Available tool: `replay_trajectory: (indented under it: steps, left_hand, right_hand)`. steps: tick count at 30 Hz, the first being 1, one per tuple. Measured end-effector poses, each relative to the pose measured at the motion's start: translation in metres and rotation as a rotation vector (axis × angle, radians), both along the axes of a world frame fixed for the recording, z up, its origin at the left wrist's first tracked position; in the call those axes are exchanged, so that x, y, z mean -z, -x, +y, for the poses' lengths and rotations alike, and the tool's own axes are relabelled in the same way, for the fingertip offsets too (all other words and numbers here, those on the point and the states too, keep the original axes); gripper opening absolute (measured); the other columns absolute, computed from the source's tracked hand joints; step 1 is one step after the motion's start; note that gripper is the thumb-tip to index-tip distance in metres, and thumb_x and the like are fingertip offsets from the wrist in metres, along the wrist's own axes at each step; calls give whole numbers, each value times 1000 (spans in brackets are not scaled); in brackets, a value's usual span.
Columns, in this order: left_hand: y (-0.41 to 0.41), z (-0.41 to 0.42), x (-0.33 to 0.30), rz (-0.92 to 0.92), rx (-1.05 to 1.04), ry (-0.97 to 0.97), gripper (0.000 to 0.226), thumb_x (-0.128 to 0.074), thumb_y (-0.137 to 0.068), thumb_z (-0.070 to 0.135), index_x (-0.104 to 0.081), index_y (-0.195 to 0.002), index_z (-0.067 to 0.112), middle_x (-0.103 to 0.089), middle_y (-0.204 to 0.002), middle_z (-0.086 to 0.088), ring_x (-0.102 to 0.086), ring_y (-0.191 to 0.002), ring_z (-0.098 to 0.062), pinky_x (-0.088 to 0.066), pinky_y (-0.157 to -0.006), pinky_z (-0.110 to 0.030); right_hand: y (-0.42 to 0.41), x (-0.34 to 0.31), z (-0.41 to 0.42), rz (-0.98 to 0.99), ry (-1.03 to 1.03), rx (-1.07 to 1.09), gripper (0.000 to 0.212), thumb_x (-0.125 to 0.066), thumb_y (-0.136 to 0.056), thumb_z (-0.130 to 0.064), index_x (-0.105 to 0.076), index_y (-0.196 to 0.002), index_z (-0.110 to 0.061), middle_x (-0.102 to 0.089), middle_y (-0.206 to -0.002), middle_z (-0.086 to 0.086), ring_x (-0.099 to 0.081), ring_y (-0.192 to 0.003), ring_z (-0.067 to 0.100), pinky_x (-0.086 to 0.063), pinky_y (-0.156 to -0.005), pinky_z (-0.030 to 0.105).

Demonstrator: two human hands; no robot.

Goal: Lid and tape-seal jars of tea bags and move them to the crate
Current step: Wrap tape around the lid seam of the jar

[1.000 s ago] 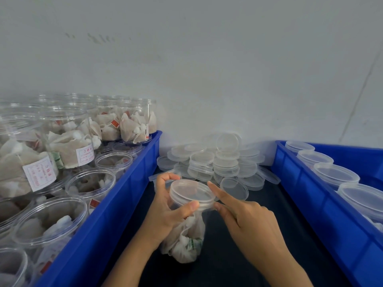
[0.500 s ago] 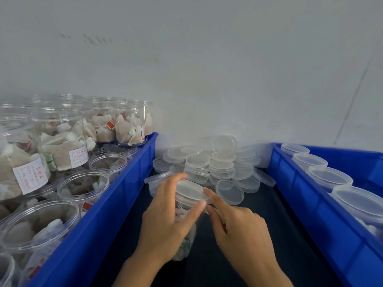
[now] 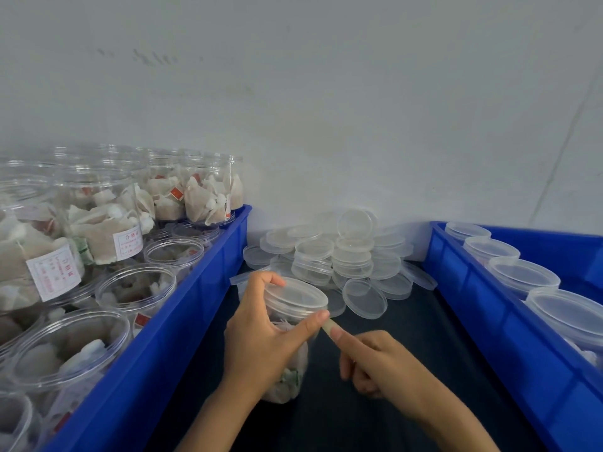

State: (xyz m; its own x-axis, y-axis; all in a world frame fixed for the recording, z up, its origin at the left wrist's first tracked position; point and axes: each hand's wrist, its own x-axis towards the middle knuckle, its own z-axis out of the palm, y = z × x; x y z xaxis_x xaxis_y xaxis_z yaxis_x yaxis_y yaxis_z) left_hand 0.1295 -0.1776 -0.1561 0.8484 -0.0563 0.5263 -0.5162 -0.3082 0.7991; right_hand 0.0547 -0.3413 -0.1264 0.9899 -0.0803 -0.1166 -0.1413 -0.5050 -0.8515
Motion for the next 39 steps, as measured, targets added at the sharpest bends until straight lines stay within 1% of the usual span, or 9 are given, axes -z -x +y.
replay_trajectory:
  steps: [2,5,11,15,20,27,33,37,39]
  left_hand:
    - [0,0,-1,3,13,3,69,-64,-48,87,-42,-103,51,-57,-104,24,-60,-92,0,-52,-68,-23]
    - [2,-1,-2,22,41,6,75,-64,-43,91,-43,-103,49,-58,-100,26,-61,-91,-1,-55,-70,-29]
    - [-2,2,-2,66,106,26,75,-72,-40,81,-46,-102,48,-57,-100,30,-59,-88,4,-54,-68,-23]
    - [-2,3,0,126,262,123,65,-82,-45,65,-51,-99,43,-63,-101,18,-65,-92,-8,-58,-72,-34]
    - [-4,2,-4,128,400,175,50,-84,-53,47,-53,-91,38,-66,-100,15,-67,-89,-8,-55,-65,-20]
    - [-10,5,-4,159,435,174,52,-84,-52,49,-54,-92,34,-67,-97,9,-68,-88,-15,-55,-66,-25]
    - [-10,5,-1,194,493,214,51,-84,-55,42,-55,-94,30,-69,-92,8,-69,-79,-12,-54,-63,-21]
    - [-10,9,2,267,581,303,62,-82,-56,39,-51,-108,23,-72,-94,6,-70,-82,-11,-54,-67,-19]
    - [-10,10,2,290,617,338,80,-86,-52,37,-43,-117,20,-72,-97,8,-71,-88,-12,-55,-71,-20]
  right_hand:
    - [0,-3,0,-17,19,-11,55,-45,-90,-62,-49,-61,-17,-41,-50,-3,-36,-49,12,-33,-58,29]
    - [3,-7,-3,-99,265,97,55,-43,-91,-62,-38,-58,-19,-38,-52,-6,-34,-50,11,-31,-58,29]
    - [7,-10,2,-143,615,212,55,-33,-93,-66,-41,-62,-20,-48,-63,-4,-42,-56,8,-30,-54,24]
    - [5,-10,0,-101,595,164,54,-32,-92,-67,-45,-68,-21,-50,-67,-5,-46,-60,9,-34,-57,25]
    - [7,-15,-3,-122,617,161,52,-34,-91,-69,-42,-68,-23,-51,-67,-6,-45,-60,8,-33,-55,25]
    - [9,-16,-2,-204,791,226,52,-26,-87,-74,-37,-68,-27,-51,-67,-7,-44,-59,6,-32,-54,23]
    - [7,-13,-2,-216,739,201,53,-25,-84,-75,-43,-72,-26,-52,-68,-6,-46,-59,7,-35,-55,21]
    - [5,-8,-2,-264,566,145,49,-28,-81,-75,-45,-101,-34,-55,-69,-7,-51,-64,7,-42,-62,26]
    - [4,-5,-3,-291,468,94,38,-37,-87,-69,-32,-121,-54,-53,-60,-9,-49,-59,5,-39,-62,25]
